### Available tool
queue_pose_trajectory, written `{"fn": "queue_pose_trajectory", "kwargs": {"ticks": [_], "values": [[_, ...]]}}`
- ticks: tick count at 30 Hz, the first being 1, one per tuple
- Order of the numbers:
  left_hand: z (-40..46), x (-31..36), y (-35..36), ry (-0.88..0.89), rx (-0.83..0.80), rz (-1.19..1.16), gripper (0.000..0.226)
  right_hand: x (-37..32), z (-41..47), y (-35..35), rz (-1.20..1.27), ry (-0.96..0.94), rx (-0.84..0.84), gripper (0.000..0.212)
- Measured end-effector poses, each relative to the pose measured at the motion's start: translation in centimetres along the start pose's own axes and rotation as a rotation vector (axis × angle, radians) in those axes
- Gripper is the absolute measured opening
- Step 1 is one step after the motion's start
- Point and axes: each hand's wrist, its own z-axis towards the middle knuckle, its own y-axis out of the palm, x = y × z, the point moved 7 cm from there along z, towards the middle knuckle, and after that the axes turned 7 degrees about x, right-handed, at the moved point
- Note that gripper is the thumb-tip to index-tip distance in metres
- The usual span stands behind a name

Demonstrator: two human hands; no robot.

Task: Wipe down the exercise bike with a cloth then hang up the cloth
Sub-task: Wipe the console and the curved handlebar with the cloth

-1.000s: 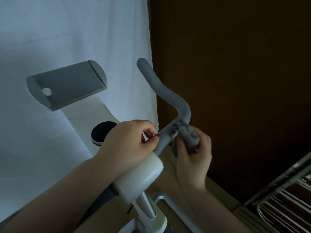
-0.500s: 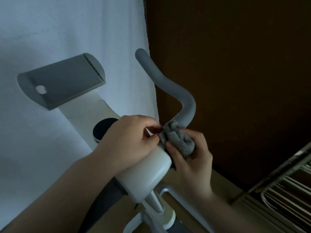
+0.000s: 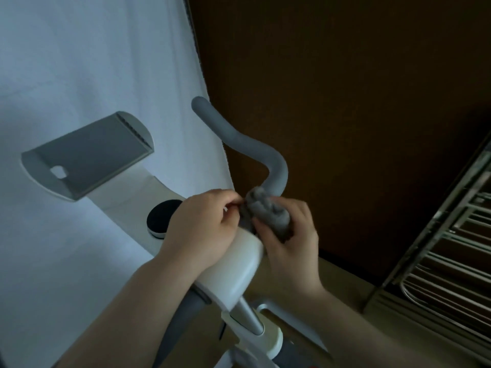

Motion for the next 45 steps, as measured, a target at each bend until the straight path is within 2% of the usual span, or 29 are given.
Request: {"fn": "queue_pose_trajectory", "kwargs": {"ticks": [3, 5, 8, 11, 13, 16, 19, 20, 22, 25, 28, 29, 32, 33, 37, 38, 40, 42, 45], "values": [[0.1, 0.2, 0.0, 0.004, 0.013, 0.009, 0.020, -0.5, 2.0, -0.5, -0.101, -0.105, -0.151, 0.030], [0.0, 0.2, -0.2, 0.013, 0.031, 0.010, 0.017, -0.6, 4.2, -1.1, -0.219, -0.118, -0.105, 0.029], [-0.1, 0.1, -0.8, 0.028, 0.089, 0.001, 0.011, -0.9, 2.8, 0.1, -0.195, -0.055, -0.088, 0.025], [-0.1, -0.1, -1.4, 0.024, 0.163, 0.097, 0.015, -2.3, 2.2, 1.4, -0.217, -0.193, -0.304, 0.029], [0.0, -0.1, -1.5, 0.034, 0.172, 0.137, 0.015, -2.6, 4.5, 1.6, -0.376, -0.225, -0.395, 0.034], [0.2, -0.1, -1.7, 0.046, 0.149, 0.143, 0.013, -3.3, 6.1, 2.1, -0.565, -0.246, -0.457, 0.039], [0.6, -1.1, -1.4, 0.051, 0.040, 0.179, 0.018, -4.2, 5.8, 3.8, -0.682, -0.217, -0.716, 0.034], [0.7, -1.4, -1.1, 0.062, -0.022, 0.199, 0.021, -4.4, 6.2, 4.1, -0.685, -0.157, -0.803, 0.033], [0.9, -1.8, -1.0, 0.098, -0.112, 0.225, 0.023, -4.8, 7.5, 4.5, -0.703, -0.094, -0.854, 0.032], [0.9, -2.9, -1.8, 0.185, -0.114, 0.290, 0.027, -5.1, 6.8, 6.2, -0.734, -0.162, -0.885, 0.028], [0.9, -3.4, -2.1, 0.194, -0.155, 0.326, 0.021, -4.8, 5.6, 6.9, -0.622, -0.105, -0.988, 0.026], [0.8, -3.1, -2.4, 0.168, -0.156, 0.300, 0.021, -4.8, 6.0, 6.6, -0.630, -0.094, -0.972, 0.028], [0.8, -2.4, -3.1, 0.131, -0.103, 0.258, 0.024, -4.3, 7.2, 5.5, -0.735, -0.213, -0.758, 0.033], [0.8, -2.4, -3.2, 0.118, -0.086, 0.246, 0.025, -4.3, 6.7, 5.5, -0.715, -0.227, -0.732, 0.032], [0.7, -2.1, -2.3, 0.100, -0.082, 0.252, 0.028, -4.0, 4.7, 5.6, -0.541, -0.255, -0.757, 0.029], [0.6, -1.8, -2.1, 0.109, -0.071, 0.244, 0.028, -3.8, 5.1, 5.0, -0.521, -0.270, -0.687, 0.030], [0.4, -1.1, -1.7, 0.121, -0.035, 0.207, 0.026, -3.3, 5.8, 3.1, -0.510, -0.299, -0.429, 0.039], [0.2, -0.6, -1.3, 0.127, -0.017, 0.195, 0.025, -2.9, 4.7, 1.8, -0.379, -0.252, -0.273, 0.033], [0.1, -0.1, -0.9, 0.142, 0.006, 0.176, 0.021, -2.9, 3.2, 2.2, -0.254, -0.198, -0.400, 0.024]]}}
